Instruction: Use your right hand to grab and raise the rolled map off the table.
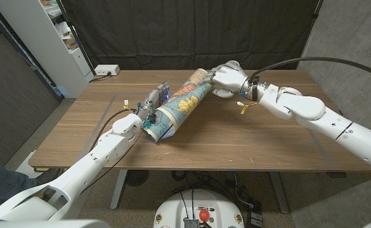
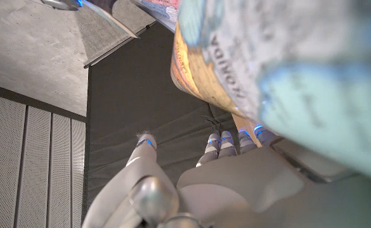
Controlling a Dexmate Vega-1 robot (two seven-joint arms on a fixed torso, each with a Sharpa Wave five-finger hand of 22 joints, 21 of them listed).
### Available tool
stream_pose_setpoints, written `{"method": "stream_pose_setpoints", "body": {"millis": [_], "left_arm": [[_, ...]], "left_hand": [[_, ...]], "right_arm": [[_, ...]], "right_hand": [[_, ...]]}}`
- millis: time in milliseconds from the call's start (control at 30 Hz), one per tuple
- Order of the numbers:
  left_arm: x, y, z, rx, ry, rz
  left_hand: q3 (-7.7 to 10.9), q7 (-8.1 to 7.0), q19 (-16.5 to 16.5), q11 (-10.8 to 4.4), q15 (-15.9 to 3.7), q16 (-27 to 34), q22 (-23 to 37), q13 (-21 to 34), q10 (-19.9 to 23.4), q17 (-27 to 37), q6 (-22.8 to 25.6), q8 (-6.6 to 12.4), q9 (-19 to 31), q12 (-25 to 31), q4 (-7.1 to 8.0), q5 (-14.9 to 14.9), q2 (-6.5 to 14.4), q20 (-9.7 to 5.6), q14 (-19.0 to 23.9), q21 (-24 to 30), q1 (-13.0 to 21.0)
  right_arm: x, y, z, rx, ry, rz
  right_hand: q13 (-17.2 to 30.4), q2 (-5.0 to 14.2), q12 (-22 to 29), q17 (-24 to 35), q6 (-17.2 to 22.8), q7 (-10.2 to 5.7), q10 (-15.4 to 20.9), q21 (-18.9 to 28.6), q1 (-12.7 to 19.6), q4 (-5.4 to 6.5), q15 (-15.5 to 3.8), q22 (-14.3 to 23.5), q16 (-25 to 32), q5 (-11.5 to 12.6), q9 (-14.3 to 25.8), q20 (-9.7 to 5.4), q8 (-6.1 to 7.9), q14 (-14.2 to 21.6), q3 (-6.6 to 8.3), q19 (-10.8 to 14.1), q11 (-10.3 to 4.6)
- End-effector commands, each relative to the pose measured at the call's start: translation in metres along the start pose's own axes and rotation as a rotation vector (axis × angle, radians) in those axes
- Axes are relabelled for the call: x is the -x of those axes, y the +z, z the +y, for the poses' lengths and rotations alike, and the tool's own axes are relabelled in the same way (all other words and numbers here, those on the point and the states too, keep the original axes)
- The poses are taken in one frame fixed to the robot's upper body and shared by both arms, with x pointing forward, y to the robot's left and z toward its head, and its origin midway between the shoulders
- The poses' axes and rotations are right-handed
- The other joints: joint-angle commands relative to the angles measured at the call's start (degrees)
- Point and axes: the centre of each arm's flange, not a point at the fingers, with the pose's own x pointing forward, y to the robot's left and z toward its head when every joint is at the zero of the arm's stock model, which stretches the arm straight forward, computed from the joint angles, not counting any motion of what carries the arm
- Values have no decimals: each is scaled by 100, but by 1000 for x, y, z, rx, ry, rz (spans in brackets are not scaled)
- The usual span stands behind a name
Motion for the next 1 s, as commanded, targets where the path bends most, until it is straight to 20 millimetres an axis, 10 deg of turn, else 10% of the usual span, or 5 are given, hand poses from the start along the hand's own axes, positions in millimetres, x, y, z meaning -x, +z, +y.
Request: {"method": "stream_pose_setpoints", "body": {"millis": [33,1000], "left_arm": [[-4,3,5,-1,2,-5],[-9,3,12,1,-7,-4]], "left_hand": [[25,15,-403,-9,47,33,34,29,12,12,40,31,33,29,-22,15,42,35,-4,11,18],[23,20,-407,-16,47,35,34,30,9,12,49,31,33,28,-32,15,47,36,-1,13,12]], "right_arm": [[5,-9,-13,29,-16,28],[14,-32,-39,100,-14,82]], "right_hand": [[13,24,-35,19,65,-20,53,37,64,9,-720,29,10,-39,16,-19,32,50,51,43,-17],[14,53,-105,67,140,-22,80,97,77,26,-729,35,-11,-109,12,-31,-6,66,35,47,-25]]}}
